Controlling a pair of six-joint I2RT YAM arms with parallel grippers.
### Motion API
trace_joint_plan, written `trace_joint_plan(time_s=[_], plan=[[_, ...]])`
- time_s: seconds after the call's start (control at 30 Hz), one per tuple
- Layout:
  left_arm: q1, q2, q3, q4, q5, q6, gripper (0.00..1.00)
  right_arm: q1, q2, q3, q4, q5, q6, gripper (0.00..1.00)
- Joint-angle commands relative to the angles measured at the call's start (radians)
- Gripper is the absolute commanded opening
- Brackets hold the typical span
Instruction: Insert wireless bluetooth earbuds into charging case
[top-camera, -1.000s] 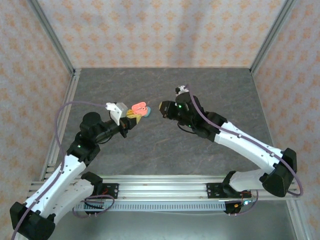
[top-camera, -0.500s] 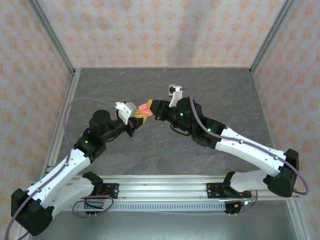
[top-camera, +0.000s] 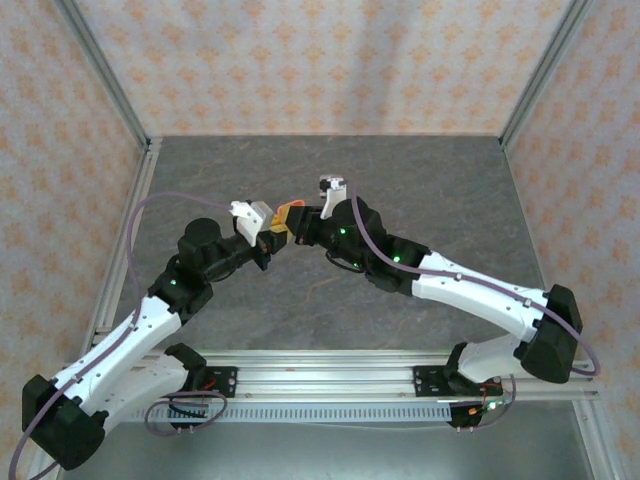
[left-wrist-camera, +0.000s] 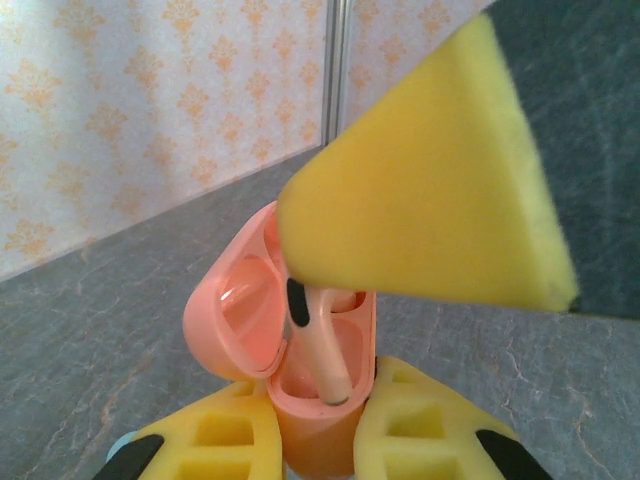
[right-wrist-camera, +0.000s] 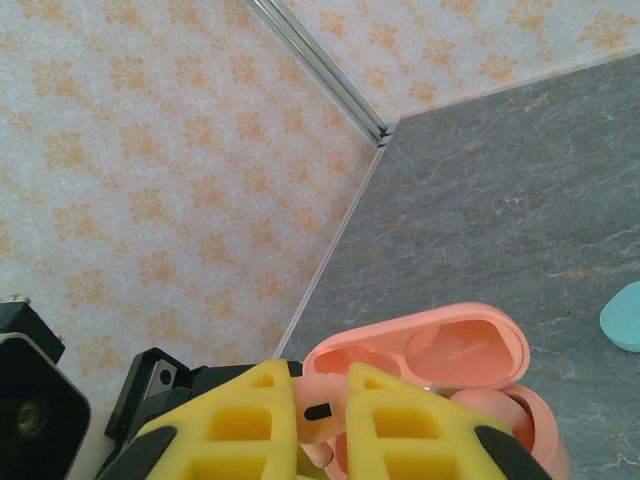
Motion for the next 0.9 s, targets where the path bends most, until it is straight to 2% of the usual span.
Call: trace_joint_plan(time_s=[0.0, 0.73, 0.87], plan=[[-0.005, -0.017, 0.025, 0.040, -0.012, 0.016, 0.00, 0.006, 0.011, 0.002, 0.032, 0.012, -0.029, 0.15], [-0.008, -0.036, 0.023, 0.048, 0.004, 0.008, 0.00, 0.006, -0.011, -0.015, -0.012, 0.038, -0.105, 0.15], [-0.007, -0.036, 0.025, 0.049, 0.001, 0.006, 0.00, 0.005, -0.007, -0.020, -0.016, 0.023, -0.109, 0.18]])
